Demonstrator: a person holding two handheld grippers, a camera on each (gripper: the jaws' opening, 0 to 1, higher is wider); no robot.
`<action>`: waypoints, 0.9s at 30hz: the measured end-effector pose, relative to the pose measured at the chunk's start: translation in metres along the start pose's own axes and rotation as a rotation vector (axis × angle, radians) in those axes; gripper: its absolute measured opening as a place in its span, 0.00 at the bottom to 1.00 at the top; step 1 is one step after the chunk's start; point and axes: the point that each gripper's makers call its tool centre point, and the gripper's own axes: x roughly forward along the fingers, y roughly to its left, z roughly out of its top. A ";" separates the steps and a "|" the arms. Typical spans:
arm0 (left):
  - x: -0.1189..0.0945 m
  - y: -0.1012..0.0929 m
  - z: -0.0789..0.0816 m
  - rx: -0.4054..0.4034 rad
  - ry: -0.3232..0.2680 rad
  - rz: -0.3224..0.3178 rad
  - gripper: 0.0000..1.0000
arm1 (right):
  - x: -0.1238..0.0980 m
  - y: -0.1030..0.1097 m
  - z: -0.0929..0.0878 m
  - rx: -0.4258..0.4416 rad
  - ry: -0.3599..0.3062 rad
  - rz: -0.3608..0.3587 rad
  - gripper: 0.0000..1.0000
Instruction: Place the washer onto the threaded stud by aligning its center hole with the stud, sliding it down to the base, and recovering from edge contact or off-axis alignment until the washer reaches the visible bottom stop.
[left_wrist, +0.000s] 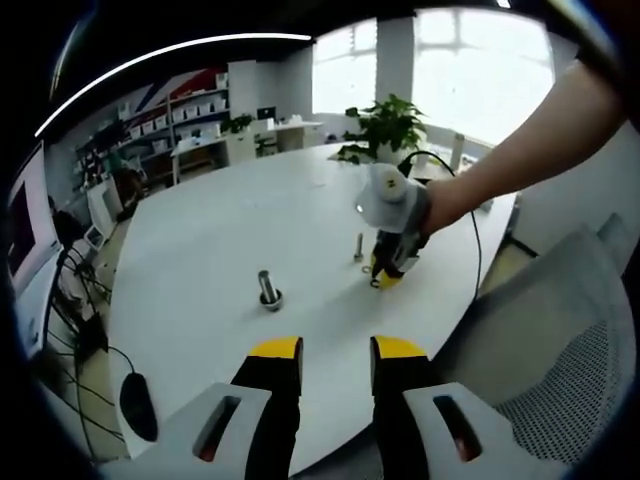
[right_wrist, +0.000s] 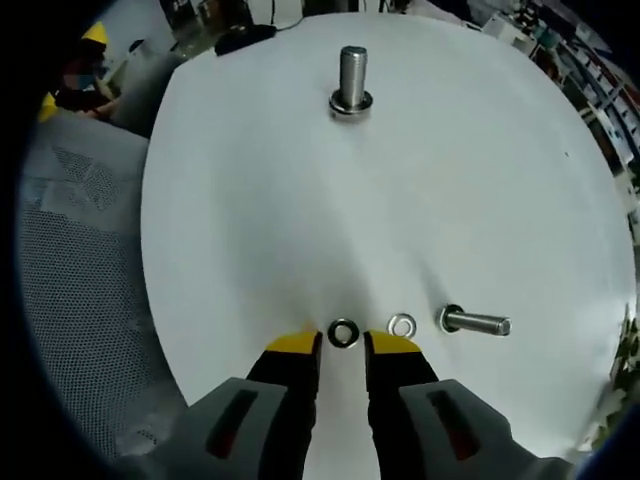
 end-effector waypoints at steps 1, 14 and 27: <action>0.000 0.000 0.000 -0.002 0.000 0.000 0.25 | 0.000 0.000 0.000 0.000 0.000 0.000 0.20; 0.001 -0.001 0.000 -0.006 0.000 -0.009 0.25 | 0.004 0.002 0.004 -0.066 0.142 -0.014 0.15; 0.000 0.001 0.001 -0.019 -0.009 -0.009 0.25 | 0.001 0.003 0.000 0.006 0.076 -0.069 0.15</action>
